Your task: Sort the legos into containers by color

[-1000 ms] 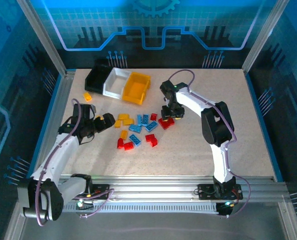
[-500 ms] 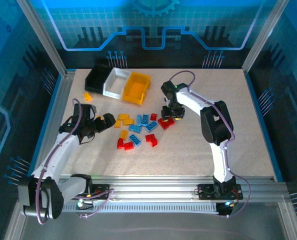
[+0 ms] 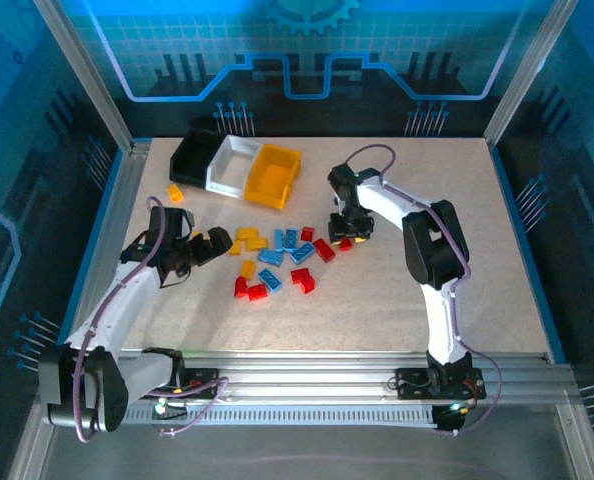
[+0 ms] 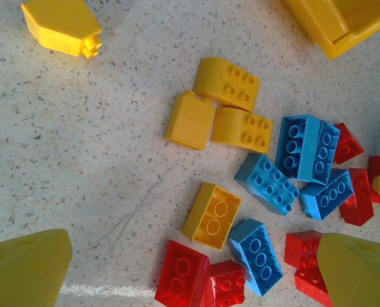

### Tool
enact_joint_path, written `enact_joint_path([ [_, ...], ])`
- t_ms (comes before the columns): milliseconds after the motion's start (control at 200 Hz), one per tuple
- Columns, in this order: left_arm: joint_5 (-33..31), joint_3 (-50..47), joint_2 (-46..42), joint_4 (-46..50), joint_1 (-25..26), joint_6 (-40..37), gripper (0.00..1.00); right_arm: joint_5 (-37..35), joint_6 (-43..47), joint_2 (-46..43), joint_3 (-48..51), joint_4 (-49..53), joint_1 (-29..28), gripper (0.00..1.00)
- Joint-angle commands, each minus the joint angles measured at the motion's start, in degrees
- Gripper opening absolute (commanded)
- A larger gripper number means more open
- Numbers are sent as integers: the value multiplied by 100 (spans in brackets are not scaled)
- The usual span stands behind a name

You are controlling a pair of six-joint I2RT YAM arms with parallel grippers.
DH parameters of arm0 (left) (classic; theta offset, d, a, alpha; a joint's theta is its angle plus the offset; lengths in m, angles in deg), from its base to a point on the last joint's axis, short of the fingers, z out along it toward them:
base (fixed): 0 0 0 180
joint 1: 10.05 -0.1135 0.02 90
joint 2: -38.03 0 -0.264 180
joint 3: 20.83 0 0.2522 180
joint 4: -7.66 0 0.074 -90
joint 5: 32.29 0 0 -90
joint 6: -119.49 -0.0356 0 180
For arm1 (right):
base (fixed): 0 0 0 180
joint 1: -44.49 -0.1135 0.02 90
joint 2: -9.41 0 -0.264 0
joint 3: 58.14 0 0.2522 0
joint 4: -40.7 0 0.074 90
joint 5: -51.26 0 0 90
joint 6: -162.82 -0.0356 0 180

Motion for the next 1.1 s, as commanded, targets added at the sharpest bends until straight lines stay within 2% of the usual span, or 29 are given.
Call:
enact_joint_path([
  [0,137,144,35,-88,23,150,99,-146,-59,-6,104,110,63,54],
  [235,198,131,162,-201,15,242,99,-19,18,-27,172,-5,32,53],
  [530,264,218,266,-183,26,252,99,61,71,-207,248,-134,41,33],
  [690,351,226,258,-198,31,252,99,324,100,-481,400,-237,50,32],
  [780,397,224,250,-203,30,280,99,684,-12,-717,522,-329,67,32],
  [941,510,187,235,-223,29,348,99,1948,-506,-1107,673,-772,59,31],
  [1096,801,-7,129,-268,46,559,99,2779,-1067,-1183,413,-1216,-9,32],
])
